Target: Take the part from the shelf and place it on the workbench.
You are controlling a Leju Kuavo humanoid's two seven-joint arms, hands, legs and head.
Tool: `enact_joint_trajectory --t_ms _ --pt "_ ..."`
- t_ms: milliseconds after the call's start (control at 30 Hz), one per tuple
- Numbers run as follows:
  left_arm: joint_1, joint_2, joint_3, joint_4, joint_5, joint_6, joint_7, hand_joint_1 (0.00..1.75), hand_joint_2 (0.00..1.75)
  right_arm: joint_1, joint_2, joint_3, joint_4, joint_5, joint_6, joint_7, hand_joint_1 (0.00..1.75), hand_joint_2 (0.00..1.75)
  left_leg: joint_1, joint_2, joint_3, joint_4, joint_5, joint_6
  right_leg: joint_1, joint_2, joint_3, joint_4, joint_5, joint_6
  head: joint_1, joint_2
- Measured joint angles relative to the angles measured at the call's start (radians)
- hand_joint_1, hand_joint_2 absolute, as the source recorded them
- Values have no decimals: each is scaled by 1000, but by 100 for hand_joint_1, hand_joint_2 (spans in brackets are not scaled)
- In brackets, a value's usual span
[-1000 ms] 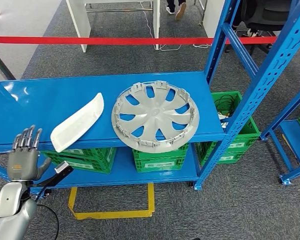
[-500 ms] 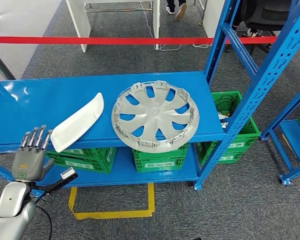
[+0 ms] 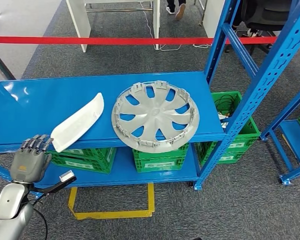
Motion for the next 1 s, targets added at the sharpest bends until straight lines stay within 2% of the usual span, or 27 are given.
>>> enact_joint_trajectory --t_ms 1000 --pt "9 10 34 -8 14 0 -8 175 175 0 -5 2 0 -7 -8 -1 0 0 0 0 0 0 0 0 0 0 0 0 0 0 0 0"
